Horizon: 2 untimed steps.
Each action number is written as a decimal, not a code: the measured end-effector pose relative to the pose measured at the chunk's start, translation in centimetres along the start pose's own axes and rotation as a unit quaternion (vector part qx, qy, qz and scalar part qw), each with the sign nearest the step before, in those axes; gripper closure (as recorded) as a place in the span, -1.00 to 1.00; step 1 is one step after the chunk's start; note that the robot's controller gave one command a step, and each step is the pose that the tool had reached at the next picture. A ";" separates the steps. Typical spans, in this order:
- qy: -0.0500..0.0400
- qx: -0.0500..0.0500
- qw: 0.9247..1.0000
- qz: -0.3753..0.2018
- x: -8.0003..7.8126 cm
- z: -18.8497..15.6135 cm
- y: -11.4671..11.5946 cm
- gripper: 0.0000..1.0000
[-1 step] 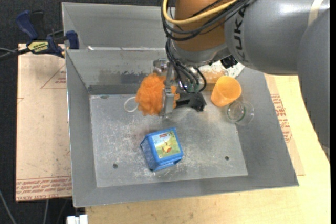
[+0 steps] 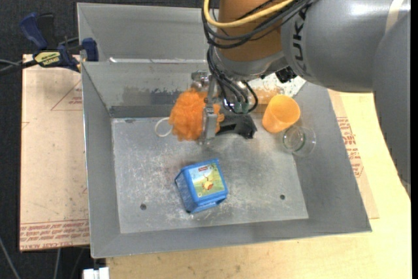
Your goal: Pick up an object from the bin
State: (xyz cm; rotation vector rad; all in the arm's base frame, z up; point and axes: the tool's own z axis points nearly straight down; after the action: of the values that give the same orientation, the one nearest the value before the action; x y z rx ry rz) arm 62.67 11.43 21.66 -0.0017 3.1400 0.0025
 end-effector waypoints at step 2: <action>0.000 0.000 1.000 0.005 -2.0 5.8 -9.0 -1.00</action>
Offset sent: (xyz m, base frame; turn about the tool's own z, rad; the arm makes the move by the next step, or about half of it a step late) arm 0.0247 -0.1040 -0.0566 0.0012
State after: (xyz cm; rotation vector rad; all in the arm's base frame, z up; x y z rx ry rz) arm 64.72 2.41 15.86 0.0130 3.1392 0.0037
